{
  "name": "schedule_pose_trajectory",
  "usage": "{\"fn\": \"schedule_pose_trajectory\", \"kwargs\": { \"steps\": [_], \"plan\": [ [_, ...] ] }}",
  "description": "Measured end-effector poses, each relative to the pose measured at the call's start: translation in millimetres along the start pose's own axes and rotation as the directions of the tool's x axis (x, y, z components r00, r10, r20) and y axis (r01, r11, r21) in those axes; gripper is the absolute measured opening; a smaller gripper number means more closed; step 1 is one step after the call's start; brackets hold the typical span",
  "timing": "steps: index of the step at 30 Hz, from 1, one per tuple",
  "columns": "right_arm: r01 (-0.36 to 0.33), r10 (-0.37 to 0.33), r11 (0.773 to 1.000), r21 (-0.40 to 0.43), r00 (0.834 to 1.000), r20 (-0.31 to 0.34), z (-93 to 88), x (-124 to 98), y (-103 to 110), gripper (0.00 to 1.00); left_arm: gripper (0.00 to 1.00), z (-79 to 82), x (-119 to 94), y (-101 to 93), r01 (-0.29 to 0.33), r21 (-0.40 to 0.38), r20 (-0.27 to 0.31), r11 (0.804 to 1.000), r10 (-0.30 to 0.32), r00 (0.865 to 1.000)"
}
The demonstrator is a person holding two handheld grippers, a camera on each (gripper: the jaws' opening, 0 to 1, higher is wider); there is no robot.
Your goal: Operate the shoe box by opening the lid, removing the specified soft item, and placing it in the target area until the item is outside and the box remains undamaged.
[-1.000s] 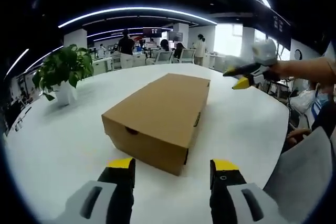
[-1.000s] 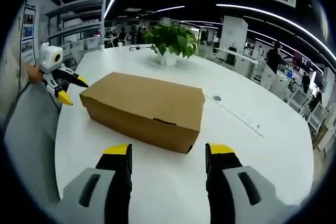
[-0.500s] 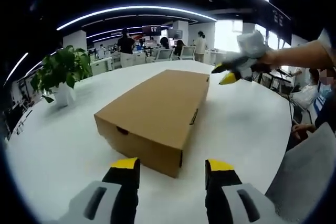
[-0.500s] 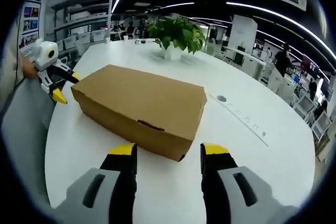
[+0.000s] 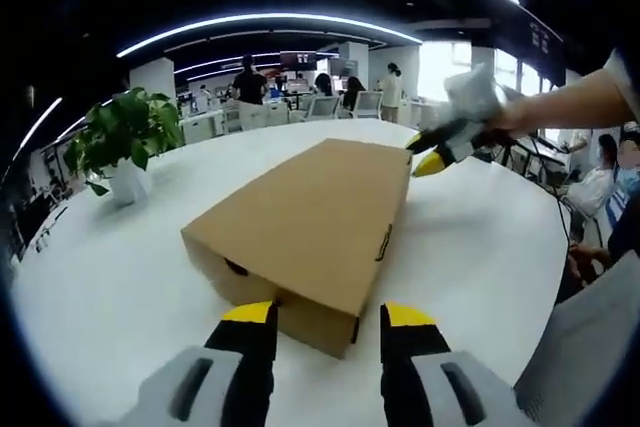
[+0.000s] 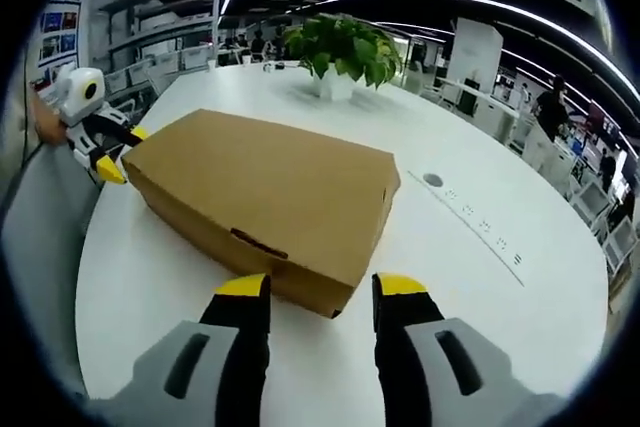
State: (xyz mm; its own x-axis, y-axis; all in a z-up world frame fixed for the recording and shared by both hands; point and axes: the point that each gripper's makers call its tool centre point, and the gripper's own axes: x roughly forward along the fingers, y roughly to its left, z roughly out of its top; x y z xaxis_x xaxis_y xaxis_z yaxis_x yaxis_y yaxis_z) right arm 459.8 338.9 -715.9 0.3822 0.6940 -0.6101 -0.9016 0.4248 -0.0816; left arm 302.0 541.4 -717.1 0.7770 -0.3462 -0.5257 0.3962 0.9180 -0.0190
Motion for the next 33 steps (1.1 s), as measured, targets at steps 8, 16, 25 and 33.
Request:
{"fn": "schedule_pose_trajectory", "kwargs": {
  "steps": [8,16,25,33],
  "plan": [
    [-0.001,0.001,1.0,0.005,1.0,-0.022,-2.0,3,7,0.37,0.43,-1.1,4,-1.1,-0.03,-0.029,-0.013,0.999,0.029,0.999],
    [0.006,-0.005,0.998,0.059,1.0,-0.019,0.0,1,14,0.38,0.41,-1.2,4,7.8,-0.05,-0.067,-0.022,0.996,0.049,0.999],
    [0.038,-0.036,0.994,0.1,0.999,-0.019,2.2,1,26,0.37,0.42,-1.5,1,16.9,-0.04,-0.068,-0.032,0.997,0.038,0.999],
    [0.073,-0.07,0.986,0.149,0.997,-0.02,4.7,2,41,0.37,0.45,-2.2,-3,28.4,-0.057,-0.113,-0.043,0.992,0.052,0.998]
  ]
}}
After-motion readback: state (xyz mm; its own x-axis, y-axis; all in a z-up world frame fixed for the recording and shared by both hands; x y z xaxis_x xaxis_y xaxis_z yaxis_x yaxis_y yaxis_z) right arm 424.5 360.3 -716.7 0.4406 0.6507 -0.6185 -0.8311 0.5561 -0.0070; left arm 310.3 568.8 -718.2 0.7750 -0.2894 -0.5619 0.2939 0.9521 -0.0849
